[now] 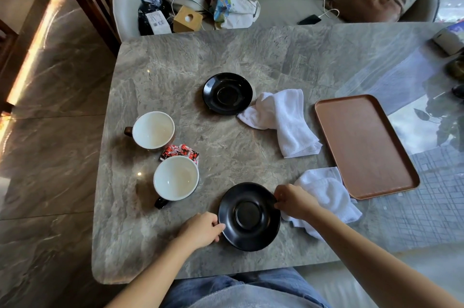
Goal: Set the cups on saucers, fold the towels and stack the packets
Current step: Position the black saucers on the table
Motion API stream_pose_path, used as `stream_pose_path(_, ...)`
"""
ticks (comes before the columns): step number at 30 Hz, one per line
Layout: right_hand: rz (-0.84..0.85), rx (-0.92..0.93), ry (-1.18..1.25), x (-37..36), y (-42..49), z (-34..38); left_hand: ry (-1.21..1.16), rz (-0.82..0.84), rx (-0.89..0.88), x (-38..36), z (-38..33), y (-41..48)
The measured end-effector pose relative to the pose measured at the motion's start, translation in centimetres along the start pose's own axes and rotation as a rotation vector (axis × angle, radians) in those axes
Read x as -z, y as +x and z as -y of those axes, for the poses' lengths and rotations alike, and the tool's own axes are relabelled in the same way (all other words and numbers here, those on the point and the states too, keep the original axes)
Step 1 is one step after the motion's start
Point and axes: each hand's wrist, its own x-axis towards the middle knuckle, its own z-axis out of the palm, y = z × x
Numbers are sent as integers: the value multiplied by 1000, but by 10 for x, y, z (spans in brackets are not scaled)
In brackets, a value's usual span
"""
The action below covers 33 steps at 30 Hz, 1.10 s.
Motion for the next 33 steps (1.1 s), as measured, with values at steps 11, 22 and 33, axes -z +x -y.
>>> stream_pose_path(11, -5, 54, 100, -7, -2, 3, -85, 24, 8, 0, 10, 2)
stream_pose_path(22, 56, 110, 105, -12, -3, 7, -86, 69, 31, 12, 16, 0)
stream_pose_path(33, 95, 102, 125, -11, 2, 7, -71, 75, 24, 14, 16, -2)
